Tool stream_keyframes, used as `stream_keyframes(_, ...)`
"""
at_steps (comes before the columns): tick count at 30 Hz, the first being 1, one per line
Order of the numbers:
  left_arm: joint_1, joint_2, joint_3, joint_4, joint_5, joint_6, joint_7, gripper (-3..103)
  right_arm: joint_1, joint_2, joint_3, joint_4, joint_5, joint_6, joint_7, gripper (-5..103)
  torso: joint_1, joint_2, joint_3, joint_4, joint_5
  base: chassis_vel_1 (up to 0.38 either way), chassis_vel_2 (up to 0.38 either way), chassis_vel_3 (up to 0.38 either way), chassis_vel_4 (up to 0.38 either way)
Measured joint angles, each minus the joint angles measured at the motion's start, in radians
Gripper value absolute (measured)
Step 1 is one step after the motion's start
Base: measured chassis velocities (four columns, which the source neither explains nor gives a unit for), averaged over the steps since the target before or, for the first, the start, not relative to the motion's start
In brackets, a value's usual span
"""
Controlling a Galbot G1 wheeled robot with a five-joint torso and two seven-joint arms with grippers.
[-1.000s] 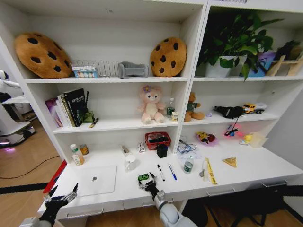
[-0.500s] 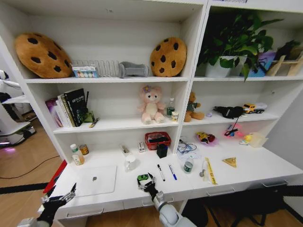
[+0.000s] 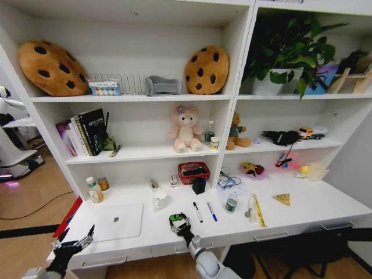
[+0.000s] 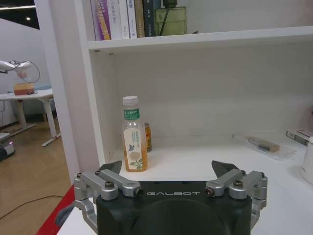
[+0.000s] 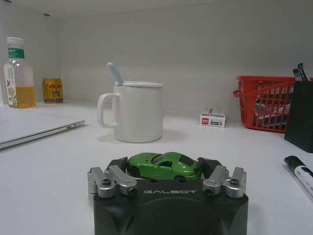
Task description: Organize the objects on the table.
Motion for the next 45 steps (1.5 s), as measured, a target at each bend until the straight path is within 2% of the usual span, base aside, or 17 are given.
stream_keyframes(6,-0.004,-0.004,0.012,0.0,0.01,0.003,-0.001,100,0.004,-0.042,0.001,0.084,0.004,-0.014,0.021,79,0.0,0.0,0.0,0.0,0.0,0.0,0.0,0.0,0.0)
stream_keyframes(8,-0.007,-0.005,0.017,-0.001,0.012,0.005,-0.002,100,0.01,-0.092,0.002,0.143,0.031,-0.026,0.026,79,0.0,0.0,0.0,0.0,-0.0001,0.0,0.0,0.0,0.0)
stream_keyframes(9,-0.007,-0.005,0.017,-0.001,0.012,0.005,-0.002,100,0.01,-0.092,0.002,0.143,0.031,-0.026,0.026,79,0.0,0.0,0.0,0.0,-0.0001,0.0,0.0,0.0,0.0)
stream_keyframes(11,-0.011,-0.005,0.018,-0.001,0.012,0.007,-0.003,100,0.019,-0.162,0.003,0.217,0.076,-0.043,0.027,79,0.0,0.0,0.0,-0.0001,0.0,0.0,0.0,0.0,0.0)
stream_keyframes(12,-0.011,-0.005,0.018,-0.001,0.012,0.007,-0.003,100,0.019,-0.162,0.003,0.217,0.076,-0.043,0.027,79,0.0,0.0,0.0,-0.0001,0.0,0.0,0.0,0.0,0.0)
stream_keyframes(13,-0.013,-0.005,0.018,-0.002,0.012,0.009,-0.003,100,0.026,-0.202,0.008,0.261,0.099,-0.05,0.027,79,0.0,0.0,0.0,-0.0001,0.0,0.0,0.0,0.0,0.0)
stream_keyframes(14,-0.013,-0.005,0.018,-0.002,0.012,0.009,-0.003,100,0.026,-0.202,0.008,0.261,0.099,-0.05,0.027,79,0.0,0.0,0.0,-0.0001,0.0,0.0,0.0,0.0,0.0)
stream_keyframes(19,-0.009,-0.005,0.01,-0.029,0.011,0.021,-0.007,100,0.041,-0.305,0.041,0.392,0.153,-0.062,0.02,79,0.0,0.0,0.0,-0.0001,0.0,0.0,0.0,0.0,0.0)
stream_keyframes(22,-0.009,-0.004,0.004,-0.037,0.009,0.025,-0.01,100,0.052,-0.331,0.053,0.446,0.185,-0.072,0.017,79,0.0,0.0,0.0,-0.0001,0.0002,0.0,0.0,0.0,0.0)
stream_keyframes(31,-0.009,-0.012,0.001,-0.056,0.01,0.036,-0.015,100,0.121,-0.364,0.07,0.531,0.258,-0.111,0.021,79,0.0,0.0,0.0,0.0001,0.0001,0.0,0.0,0.0,0.0)
stream_keyframes(37,-0.007,-0.023,0.006,-0.057,0.025,0.039,-0.015,100,0.241,-0.362,0.04,0.519,0.304,-0.12,0.015,79,0.0,0.0,0.0,-0.0002,0.0,0.0,0.0,0.0,0.0)
stream_keyframes(45,0.003,-0.035,0.001,-0.054,0.027,0.035,-0.015,100,0.52,-0.296,-0.12,0.391,0.38,-0.122,0.011,79,0.0,0.0,0.0,0.0001,-0.0002,0.0,0.0,0.0,0.0)
